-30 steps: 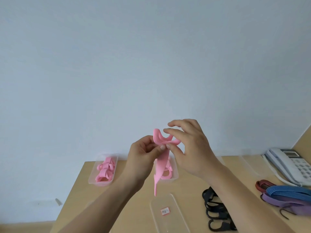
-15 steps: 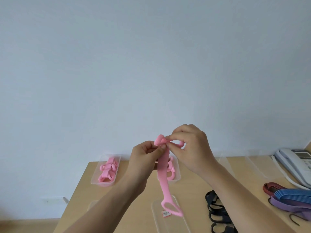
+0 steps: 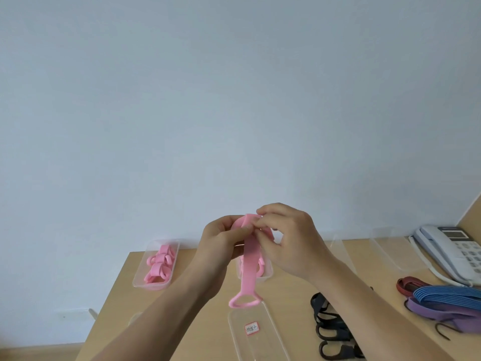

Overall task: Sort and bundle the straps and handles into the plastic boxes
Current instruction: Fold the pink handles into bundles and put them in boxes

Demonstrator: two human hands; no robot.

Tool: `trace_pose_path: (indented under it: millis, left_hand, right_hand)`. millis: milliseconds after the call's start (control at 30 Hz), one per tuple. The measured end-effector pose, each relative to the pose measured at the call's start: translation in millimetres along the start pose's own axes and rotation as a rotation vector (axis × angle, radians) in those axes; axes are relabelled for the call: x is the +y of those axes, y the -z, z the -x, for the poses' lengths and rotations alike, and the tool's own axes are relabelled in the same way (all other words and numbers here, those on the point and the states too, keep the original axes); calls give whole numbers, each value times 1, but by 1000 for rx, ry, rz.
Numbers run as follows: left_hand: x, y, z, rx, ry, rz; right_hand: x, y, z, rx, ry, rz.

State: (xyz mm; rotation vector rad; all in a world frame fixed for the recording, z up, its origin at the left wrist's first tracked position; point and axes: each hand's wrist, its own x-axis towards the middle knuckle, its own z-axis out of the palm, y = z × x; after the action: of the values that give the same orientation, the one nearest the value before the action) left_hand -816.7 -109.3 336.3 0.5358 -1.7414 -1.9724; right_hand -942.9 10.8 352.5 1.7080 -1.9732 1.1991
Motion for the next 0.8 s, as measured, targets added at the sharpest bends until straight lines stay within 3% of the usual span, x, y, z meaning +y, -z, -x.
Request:
trace_pose_path:
  millis: [133,267,367,567,800]
  left_hand:
    - [0,-6,-1,72,1,-39]
    - [-2,-9,-2,103,-28,-106]
    - [-3,-10,-2,118,-30,-122]
    - [-9,-13,0,173,47,-53]
    - [-9,-11,3,153,63,-25]
  right_hand:
    - [2,5,-4,-19,-161,-203]
    - [5,10,-10,-119,-331,-223]
    - [3,10,-9,-156,-278,-190]
    - [0,7,-7,-6,-146,-76]
    - [1,-2,3,54,-42,10]
